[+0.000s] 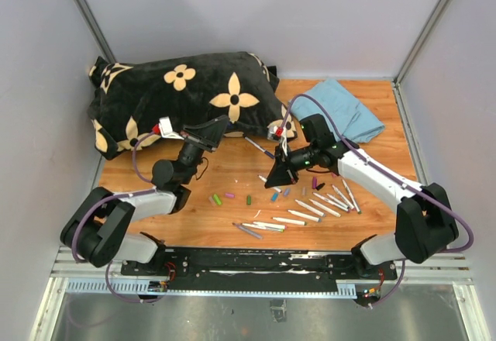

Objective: Open the pen caps
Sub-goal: Place the pen at the center of the board, then place the pen cap at the center of the board.

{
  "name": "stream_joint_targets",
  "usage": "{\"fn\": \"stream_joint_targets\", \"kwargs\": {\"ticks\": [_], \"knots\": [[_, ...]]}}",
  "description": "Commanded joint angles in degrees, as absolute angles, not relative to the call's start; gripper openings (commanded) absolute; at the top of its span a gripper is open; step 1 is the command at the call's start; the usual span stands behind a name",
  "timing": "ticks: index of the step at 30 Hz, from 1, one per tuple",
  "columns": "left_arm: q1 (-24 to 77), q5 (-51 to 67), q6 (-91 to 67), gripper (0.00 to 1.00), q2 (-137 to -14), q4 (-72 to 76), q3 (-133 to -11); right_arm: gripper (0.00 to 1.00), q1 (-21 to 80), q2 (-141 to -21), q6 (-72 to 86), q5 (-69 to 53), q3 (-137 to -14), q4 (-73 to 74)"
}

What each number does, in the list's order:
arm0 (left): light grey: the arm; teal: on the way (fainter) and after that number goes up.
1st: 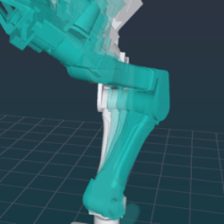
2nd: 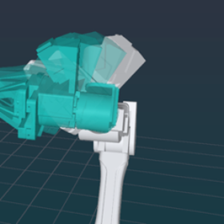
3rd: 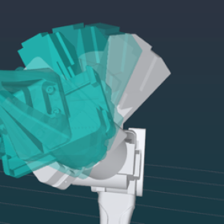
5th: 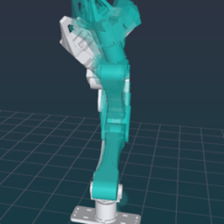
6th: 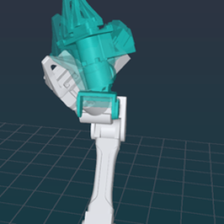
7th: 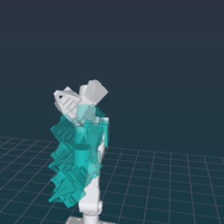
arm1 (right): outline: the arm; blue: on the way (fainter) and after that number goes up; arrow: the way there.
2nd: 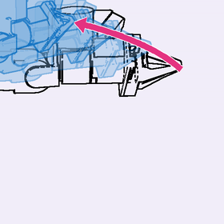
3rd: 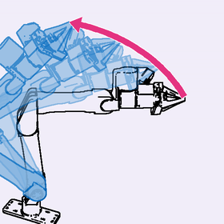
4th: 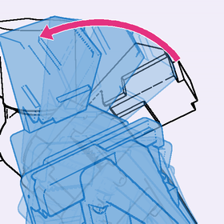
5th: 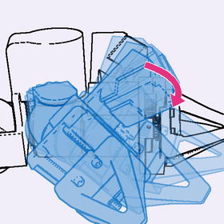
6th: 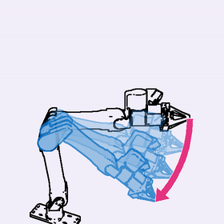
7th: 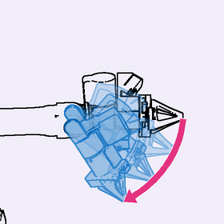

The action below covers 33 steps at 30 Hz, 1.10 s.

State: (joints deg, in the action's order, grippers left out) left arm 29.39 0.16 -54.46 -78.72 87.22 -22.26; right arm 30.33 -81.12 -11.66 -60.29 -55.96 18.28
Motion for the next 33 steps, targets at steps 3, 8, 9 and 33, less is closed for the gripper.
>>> {"fn": "stream_joint_targets", "kwargs": {"ticks": [3, 8, 9, 33], "knots": [[28.24, 0.04, -52.46, 0.0, -72.85, 83.24, -19.52, 0.01, 31.01, -80.89, -11.75, -55.65, -55.7, 20.04], [28.22, 0.76, -49.57, 0.0, -63.89, 63.4, -14.87, 0.02, 31.05, -80.6, -11.85, -47.29, -55.71, 19.48], [28.27, 0.01, -48.86, 0.0, -62.04, 58.2, -14.7, 0.02, 31.15, -80.64, -11.48, -46.26, -55.84, 19.18], [27.5, -4.23, -49.92, 0.0, -80.74, 23.65, -30.9, 0.06, 34.91, -102.74, -9.23, -31.77, -73.29, 25.25]]}}
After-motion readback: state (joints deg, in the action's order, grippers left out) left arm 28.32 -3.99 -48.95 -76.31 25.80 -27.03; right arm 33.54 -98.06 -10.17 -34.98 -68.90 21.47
